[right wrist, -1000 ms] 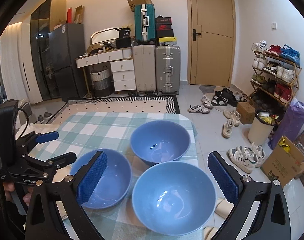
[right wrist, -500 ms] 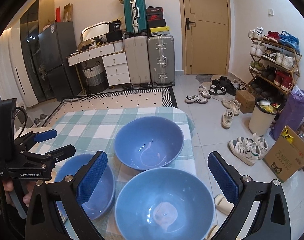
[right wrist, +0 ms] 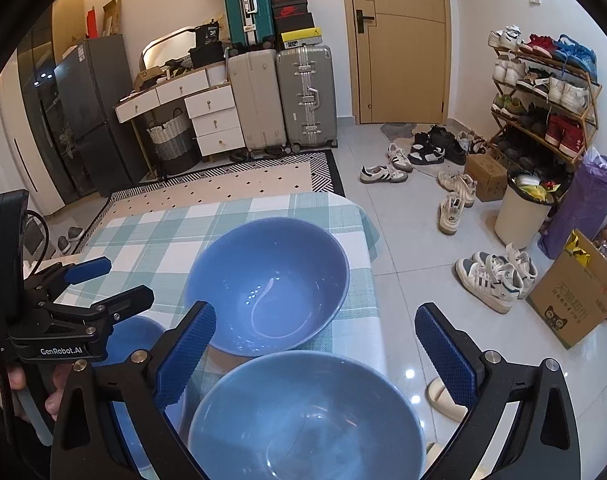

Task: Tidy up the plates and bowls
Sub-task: 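Close the left gripper on a blue bowl's rim while the right gripper grips it too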

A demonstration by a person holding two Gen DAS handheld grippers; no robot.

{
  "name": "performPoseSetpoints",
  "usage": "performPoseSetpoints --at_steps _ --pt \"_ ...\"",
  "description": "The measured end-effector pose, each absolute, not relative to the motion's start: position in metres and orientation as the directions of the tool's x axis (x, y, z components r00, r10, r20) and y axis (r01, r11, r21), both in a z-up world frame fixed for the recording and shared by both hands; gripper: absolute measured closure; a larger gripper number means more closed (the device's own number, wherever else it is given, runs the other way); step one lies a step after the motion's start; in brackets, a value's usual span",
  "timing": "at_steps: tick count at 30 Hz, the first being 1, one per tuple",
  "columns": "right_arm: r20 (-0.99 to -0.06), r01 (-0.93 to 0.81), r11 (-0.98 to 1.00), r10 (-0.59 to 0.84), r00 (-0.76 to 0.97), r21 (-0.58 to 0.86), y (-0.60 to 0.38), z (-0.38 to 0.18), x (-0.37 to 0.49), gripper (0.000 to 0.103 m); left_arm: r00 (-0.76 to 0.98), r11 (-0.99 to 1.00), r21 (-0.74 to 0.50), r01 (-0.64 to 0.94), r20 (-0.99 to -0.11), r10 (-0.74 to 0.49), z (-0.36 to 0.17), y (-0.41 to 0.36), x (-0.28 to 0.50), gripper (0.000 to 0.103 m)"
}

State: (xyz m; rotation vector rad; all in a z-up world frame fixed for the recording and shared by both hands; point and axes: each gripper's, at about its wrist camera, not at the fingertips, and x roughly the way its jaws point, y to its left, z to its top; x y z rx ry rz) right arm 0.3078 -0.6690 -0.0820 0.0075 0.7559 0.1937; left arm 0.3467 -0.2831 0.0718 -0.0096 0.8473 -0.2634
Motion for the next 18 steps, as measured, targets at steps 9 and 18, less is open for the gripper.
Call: performPoseSetpoints --at_steps 9,18 --pt "-0.728 -0.162 0.984 0.167 0.664 0.078 -0.668 -0.11 0.337 0.015 0.583 0.968 -0.129 0.214 -0.778 -0.233 0.041 -0.291 0.376 0.002" --pt "-0.769 -0.155 0.983 0.174 0.615 0.098 -0.669 -0.136 0.361 0.034 0.545 0.965 -0.142 0.222 -0.802 -0.244 0.023 -0.299 0.395 0.009"
